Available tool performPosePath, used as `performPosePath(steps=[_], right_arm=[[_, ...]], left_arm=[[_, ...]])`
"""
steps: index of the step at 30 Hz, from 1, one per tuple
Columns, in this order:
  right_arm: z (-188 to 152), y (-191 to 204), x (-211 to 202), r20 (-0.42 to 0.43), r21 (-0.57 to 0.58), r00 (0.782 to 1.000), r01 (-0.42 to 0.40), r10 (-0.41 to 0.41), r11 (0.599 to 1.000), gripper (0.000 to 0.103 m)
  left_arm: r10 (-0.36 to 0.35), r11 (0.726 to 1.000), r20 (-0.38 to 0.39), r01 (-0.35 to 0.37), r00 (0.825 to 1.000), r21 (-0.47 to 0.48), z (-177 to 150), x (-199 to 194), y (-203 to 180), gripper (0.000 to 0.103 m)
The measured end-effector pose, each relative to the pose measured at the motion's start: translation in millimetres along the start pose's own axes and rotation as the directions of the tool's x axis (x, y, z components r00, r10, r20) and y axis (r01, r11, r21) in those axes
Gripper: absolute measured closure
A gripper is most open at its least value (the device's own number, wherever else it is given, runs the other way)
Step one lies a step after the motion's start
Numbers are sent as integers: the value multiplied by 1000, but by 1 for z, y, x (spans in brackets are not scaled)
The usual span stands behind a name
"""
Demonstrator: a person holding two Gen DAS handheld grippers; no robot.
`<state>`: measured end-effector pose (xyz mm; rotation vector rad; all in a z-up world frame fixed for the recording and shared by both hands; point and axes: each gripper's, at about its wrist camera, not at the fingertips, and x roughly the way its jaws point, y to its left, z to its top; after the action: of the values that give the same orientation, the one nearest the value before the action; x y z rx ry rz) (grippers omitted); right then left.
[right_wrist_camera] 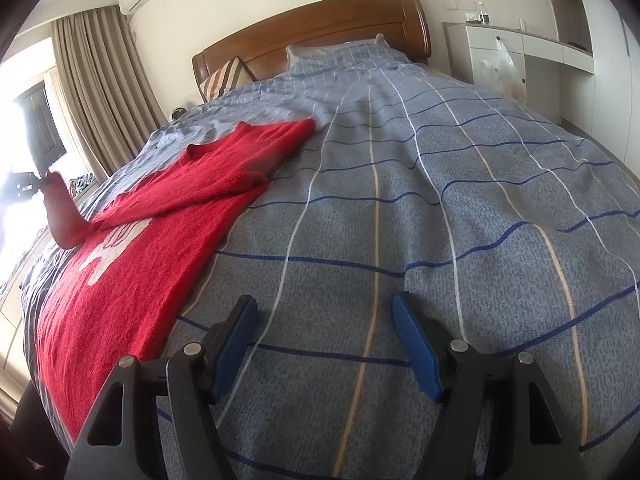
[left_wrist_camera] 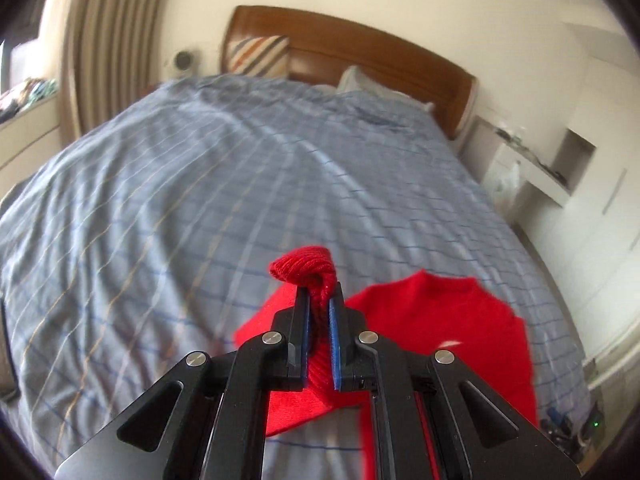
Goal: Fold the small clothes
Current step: 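Grasp the other sleeve cuff with the left gripper and fold it across, then grasp the sweater side edge with the left gripper and fold it inward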
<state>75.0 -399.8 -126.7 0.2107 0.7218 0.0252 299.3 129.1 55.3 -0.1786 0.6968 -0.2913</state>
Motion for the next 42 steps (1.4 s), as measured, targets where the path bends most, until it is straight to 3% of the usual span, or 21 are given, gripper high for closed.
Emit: performPosePath(steps=[4,8,9,12,13,15,17,19,21,24,26,28,32,34,35,36,37,39,42], right_arm=[[0,-1,0,1,1,1000,-1,1,1000,33],[0,-1,-1,2,1,1000,-3,3,1000,33],[0,-1,-1,2,1,1000,-3,3,1000,33],[0,-1,-1,5,4,1000,-7,7,1000,33],[0,-1,-1,6,6,1000,-9,9,1000,33],[-1,-1,-2,8,8,1000,-13,13,1000,33],[-1,-1,-2,11,8,1000,-15,15,1000,33],[-1,-1,-2,12,8,1000,-16,16,1000,33],[-1,-1,-2,15,8,1000,-16,16,1000,33],[-2,-1,-1,21,7,1000,-17,16,1000,33],[-2,-1,0,23,4,1000,-13,13,1000,33],[-2,0,0,23,1,1000,-10,10,1000,33],[-2,1,1,20,1,1000,-8,8,1000,33],[-2,1,1,18,0,1000,-5,5,1000,33],[-2,1,2,17,-1,1000,-4,4,1000,33],[-2,1,2,16,-1,1000,-3,3,1000,33],[-2,1,2,16,-1,1000,-3,3,1000,33],[-1,2,2,13,-3,1000,2,-1,1000,33],[0,3,3,1,-11,1000,13,-13,1000,33]], left_arm=[[-156,980,-22,158,987,124,13,20,-106,96],[-197,953,-102,215,975,216,-13,58,-182,94],[-191,950,-137,219,972,225,-24,71,-194,85],[-148,952,-202,194,968,235,-63,101,-215,10],[-150,952,-200,196,968,235,-79,102,-217,9],[-190,941,-246,247,951,232,-108,100,-219,9],[-205,934,-272,271,940,234,-135,86,-213,9],[-187,932,-271,258,944,256,-152,72,-197,9],[-139,938,-246,207,959,277,-161,59,-169,9],[-4,957,-184,57,983,283,-162,48,-111,12],[55,968,-192,-5,980,251,-158,51,-75,17],[68,976,-206,-22,976,218,-153,61,-51,23],[45,972,-188,0,981,236,-150,78,-48,23],[81,956,-178,-26,981,293,-150,90,-56,23],[110,949,-161,-55,981,311,-150,96,-58,27],[135,948,-148,-84,980,308,-147,101,-56,48],[137,956,-155,-89,978,279,-146,107,-51,95],[123,974,-164,-88,979,211,-147,112,-37,97],[110,980,-144,-83,983,181,-158,110,-29,98]])
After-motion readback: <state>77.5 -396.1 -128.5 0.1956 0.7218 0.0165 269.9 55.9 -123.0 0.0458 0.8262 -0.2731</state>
